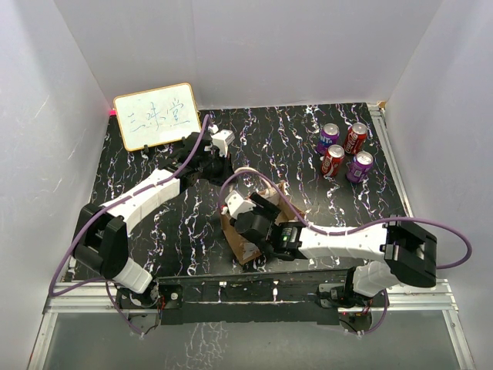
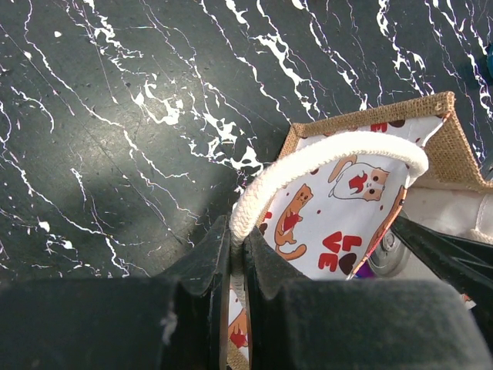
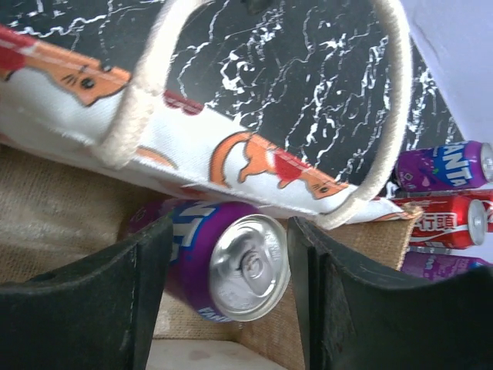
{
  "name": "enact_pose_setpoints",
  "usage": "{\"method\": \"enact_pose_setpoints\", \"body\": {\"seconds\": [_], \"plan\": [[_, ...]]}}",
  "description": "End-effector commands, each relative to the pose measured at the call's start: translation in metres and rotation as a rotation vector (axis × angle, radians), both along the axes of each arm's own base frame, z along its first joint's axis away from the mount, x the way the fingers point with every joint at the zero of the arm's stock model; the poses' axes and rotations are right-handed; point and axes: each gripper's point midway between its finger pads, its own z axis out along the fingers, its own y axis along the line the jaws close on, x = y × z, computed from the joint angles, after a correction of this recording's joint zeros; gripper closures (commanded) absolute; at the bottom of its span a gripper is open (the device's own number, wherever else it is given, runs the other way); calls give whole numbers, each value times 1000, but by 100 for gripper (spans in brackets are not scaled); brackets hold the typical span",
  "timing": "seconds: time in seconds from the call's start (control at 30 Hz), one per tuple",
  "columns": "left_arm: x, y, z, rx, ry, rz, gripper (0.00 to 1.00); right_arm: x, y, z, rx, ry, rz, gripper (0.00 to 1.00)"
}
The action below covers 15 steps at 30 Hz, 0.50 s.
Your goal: Take the beverage out of the canvas bag
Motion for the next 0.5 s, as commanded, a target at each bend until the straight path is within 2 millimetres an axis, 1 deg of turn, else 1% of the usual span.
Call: {"method": "enact_pose_setpoints", "body": {"seconds": [0.0,0.17,0.23,0.3,0.37,0.47], "plan": [[3,-3,10,-22,-10,-8,100,18,6,49,87,-122,-30,67],[3,-4,9,-22,-8,-9,100,21,2,48,44,-137,-38,68],[4,-3,7,-17,-4,-6,100,20,5,49,74,-124,-33,68],[3,-3,5,-10,1,-7,100,20,9,52,154,-69,-36,66],[4,-3,6,-11,-5,-6,100,20,9,59,284,-9,-108,65],[3,-3,7,-12,-6,-6,100,12,14,63,470,107,-186,60]]}}
